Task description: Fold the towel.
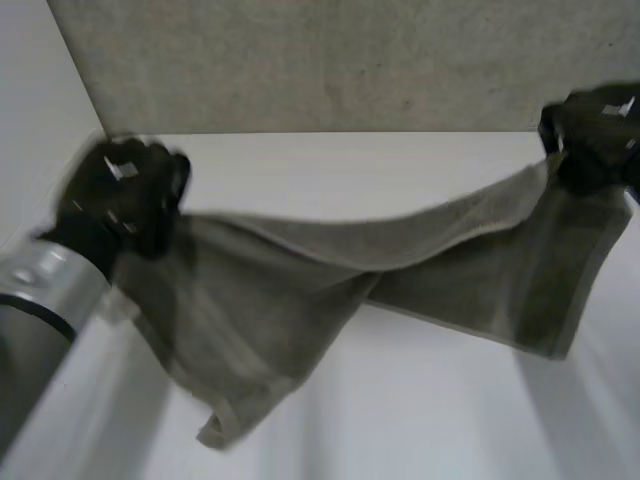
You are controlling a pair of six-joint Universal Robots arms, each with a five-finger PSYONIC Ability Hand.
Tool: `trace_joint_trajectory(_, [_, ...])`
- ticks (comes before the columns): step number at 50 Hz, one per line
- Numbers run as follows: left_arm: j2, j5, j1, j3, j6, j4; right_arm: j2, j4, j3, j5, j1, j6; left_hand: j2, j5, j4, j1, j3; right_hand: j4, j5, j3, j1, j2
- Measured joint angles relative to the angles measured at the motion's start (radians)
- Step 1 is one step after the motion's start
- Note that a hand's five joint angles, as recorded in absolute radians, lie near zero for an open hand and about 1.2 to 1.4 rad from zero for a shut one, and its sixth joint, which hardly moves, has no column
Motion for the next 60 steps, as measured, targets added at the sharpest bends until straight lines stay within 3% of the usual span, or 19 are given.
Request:
trace_joint_trajectory(4, [0.066,-0.008,0.007,0.104,-0.001,-0.139,-0.02,0.209,-0.139,-0.056,-0.005,-0.056,0.0,0.0,0.0,0.0,0.001,0.0,0.0,0.004,0.0,0.0])
trace_joint_trajectory(9, [0.027,-0.012,0.009,0.174,0.001,-0.251,0.024,0.366,-0.216,-0.092,-0.002,-0.176,0.0,0.0,0.001,0.0,0.001,0.0,0.0,0.005,0.0,0.0])
trace_joint_trajectory(17, [-0.275,-0.015,0.011,0.259,0.008,-0.287,0.246,0.373,-0.246,-0.033,0.067,-0.295,0.0,0.0,0.001,0.0,0.002,0.0,0.0,0.005,0.0,0.0])
trace_joint_trajectory(21, [-0.418,-0.026,0.012,0.381,0.007,-0.284,0.347,0.244,-0.299,0.024,0.119,-0.281,0.0,0.0,0.001,0.0,0.003,0.0,0.0,0.005,0.0,0.0])
trace_joint_trajectory(26, [-0.514,-0.086,0.01,0.62,-0.015,-0.259,0.415,-0.125,-0.363,0.087,0.179,-0.202,0.0,0.0,0.001,0.0,0.004,0.0,0.0,0.005,0.0,0.0])
trace_joint_trajectory(32, [-0.439,-0.164,0.001,0.797,-0.117,-0.13,0.31,-0.622,-0.283,0.103,0.203,-0.045,0.0,0.0,0.001,0.0,0.004,0.0,0.0,0.005,0.0,0.0])
trace_joint_trajectory(34, [-0.39,-0.174,0.001,0.802,-0.156,-0.08,0.266,-0.712,-0.246,0.104,0.203,0.002,0.0,0.0,0.001,0.0,0.004,0.0,0.0,0.005,0.0,0.0])
trace_joint_trajectory(38, [-0.291,-0.177,0.001,0.749,-0.219,0.012,0.204,-0.756,-0.192,0.101,0.2,0.067,0.0,0.0,0.001,0.0,0.005,0.0,0.004,0.005,0.0,0.0])
trace_joint_trajectory(47, [-0.207,-0.116,-0.002,0.425,-0.203,0.089,0.222,-0.431,-0.151,0.058,0.196,0.054,0.0,0.0,0.001,0.0,0.006,0.0,0.004,0.005,0.0,0.0])
trace_joint_trajectory(52, [-0.228,-0.057,0.002,0.171,-0.106,0.135,0.268,-0.313,-0.067,-0.004,0.191,-0.058,0.0,0.0,0.001,0.0,0.007,0.0,0.004,0.005,-0.001,0.0])
trace_joint_trajectory(60, [-0.331,-0.028,0.005,-0.115,0.086,0.25,0.382,-0.292,0.066,-0.037,0.129,-0.176,0.0,0.0,0.001,0.0,0.008,0.0,0.004,0.005,-0.001,0.0])
